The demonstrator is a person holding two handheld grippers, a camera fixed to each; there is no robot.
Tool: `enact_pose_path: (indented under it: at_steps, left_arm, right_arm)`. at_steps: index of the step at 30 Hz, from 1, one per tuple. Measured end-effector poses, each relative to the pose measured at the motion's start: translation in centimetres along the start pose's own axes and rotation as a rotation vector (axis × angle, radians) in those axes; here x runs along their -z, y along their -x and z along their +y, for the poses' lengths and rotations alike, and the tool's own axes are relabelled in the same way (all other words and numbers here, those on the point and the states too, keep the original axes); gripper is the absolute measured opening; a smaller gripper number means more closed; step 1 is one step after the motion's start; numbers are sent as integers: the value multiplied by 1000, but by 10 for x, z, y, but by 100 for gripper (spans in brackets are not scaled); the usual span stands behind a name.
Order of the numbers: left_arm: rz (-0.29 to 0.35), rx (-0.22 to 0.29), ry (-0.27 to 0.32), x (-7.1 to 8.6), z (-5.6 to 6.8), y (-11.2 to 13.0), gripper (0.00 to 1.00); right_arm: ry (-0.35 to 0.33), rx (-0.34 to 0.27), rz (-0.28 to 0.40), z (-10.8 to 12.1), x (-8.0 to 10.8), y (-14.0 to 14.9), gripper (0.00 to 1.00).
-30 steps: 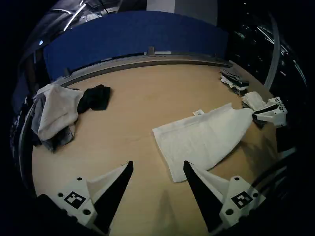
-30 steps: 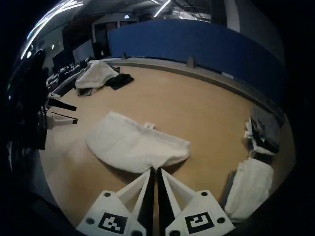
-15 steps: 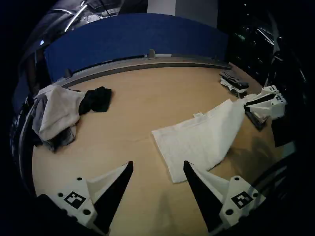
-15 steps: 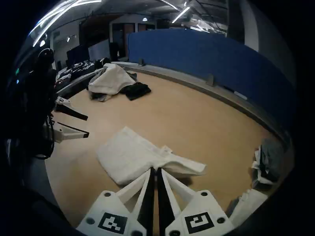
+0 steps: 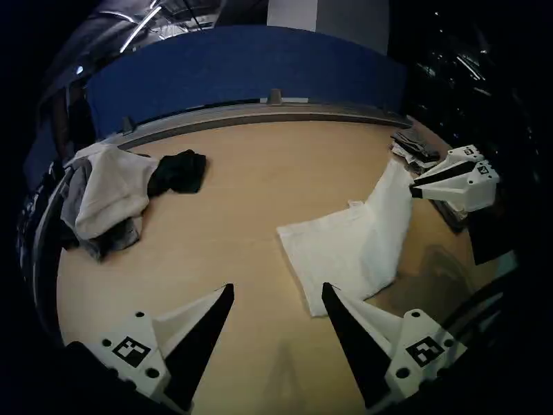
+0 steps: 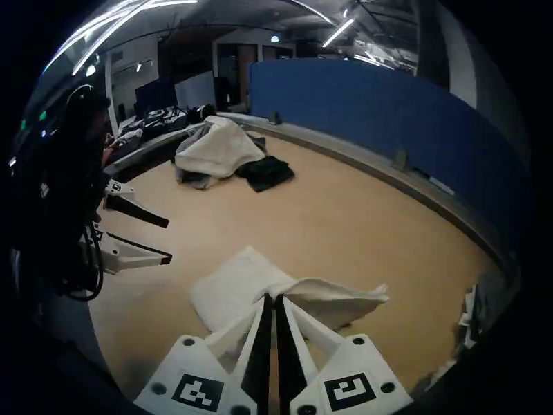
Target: Fold towel
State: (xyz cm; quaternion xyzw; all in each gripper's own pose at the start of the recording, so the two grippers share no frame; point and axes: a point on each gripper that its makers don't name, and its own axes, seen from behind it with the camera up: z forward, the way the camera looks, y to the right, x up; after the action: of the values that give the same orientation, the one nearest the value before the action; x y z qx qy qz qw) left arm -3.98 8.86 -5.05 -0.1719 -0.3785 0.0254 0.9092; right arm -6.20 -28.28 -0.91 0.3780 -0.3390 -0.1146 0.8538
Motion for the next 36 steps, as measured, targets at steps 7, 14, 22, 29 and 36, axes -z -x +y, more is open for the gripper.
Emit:
enact_pose_path:
  at_steps: [7, 14, 22, 29, 36]
  left_arm:
    - [5, 10, -16, 6, -11, 4, 94]
    - [7, 19, -34, 12, -22, 9, 94]
    - [9, 38, -46, 14, -32, 14, 94]
    - [4, 37, -47, 12, -35, 19, 95]
    - [3, 34, -41, 9, -33, 19, 95]
  right_arm:
    - [-60, 21, -19, -31, -26, -1, 4]
    - [-128, 19, -48, -64, -55, 9, 4]
    - [-198, 11, -108, -102, -86, 34, 4]
    - [-223, -4, -123, -117, -96, 43, 4]
    - [-243, 18, -116, -124, -96, 42, 4]
